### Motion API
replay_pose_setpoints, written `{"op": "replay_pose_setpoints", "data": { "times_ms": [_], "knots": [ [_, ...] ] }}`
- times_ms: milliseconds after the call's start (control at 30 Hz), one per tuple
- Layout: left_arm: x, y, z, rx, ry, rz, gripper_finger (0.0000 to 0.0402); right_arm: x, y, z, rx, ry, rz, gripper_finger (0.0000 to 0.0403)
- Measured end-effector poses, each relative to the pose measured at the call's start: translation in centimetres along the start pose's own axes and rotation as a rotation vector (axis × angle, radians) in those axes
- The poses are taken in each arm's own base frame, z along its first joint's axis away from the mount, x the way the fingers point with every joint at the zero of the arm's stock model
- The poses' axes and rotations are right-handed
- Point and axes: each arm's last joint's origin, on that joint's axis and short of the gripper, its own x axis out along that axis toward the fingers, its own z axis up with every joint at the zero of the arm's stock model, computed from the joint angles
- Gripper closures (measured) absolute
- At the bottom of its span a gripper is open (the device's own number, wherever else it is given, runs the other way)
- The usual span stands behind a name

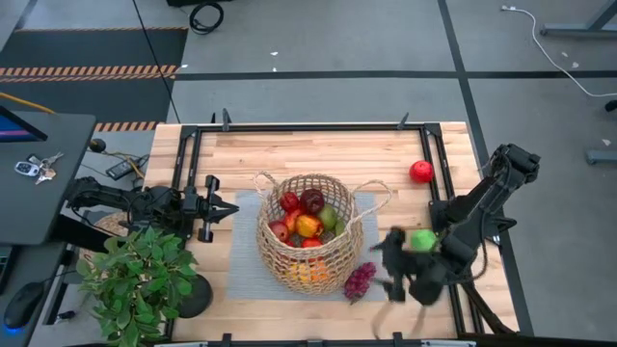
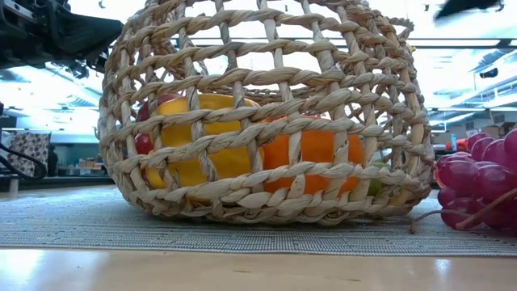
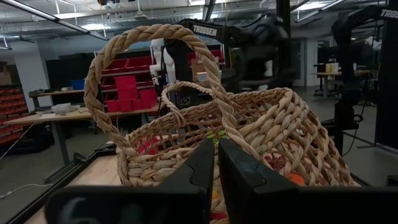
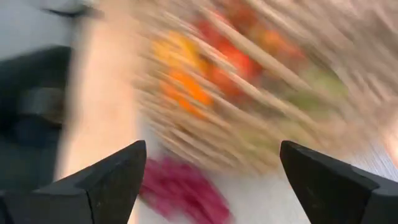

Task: Build produce basket
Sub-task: Put the green apple into the brown basket

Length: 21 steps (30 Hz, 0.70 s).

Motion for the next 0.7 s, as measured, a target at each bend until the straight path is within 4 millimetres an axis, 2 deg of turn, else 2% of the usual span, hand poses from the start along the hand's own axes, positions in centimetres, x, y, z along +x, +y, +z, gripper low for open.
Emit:
{"op": "replay_pose_setpoints", "data": {
  "times_ms": [167,367,500,700],
  "knots": [
    [0.0,0.0,0.0,0.0,0.0,0.0,0.0366,-0.7,-3.7,-1.5,0.239,0.261,-0.214,0.0028],
    [0.0,0.0,0.0,0.0,0.0,0.0,0.0372,-1.8,-6.5,-2.8,0.395,0.542,-0.461,0.0028],
    [0.0,0.0,0.0,0.0,0.0,0.0,0.0373,-2.4,-7.4,-3.1,0.452,0.576,-0.577,0.0028],
    [0.0,0.0,0.0,0.0,0.0,0.0,0.0366,-2.3,-7.2,-4.2,0.492,0.508,-0.612,0.0021]
  ]
}}
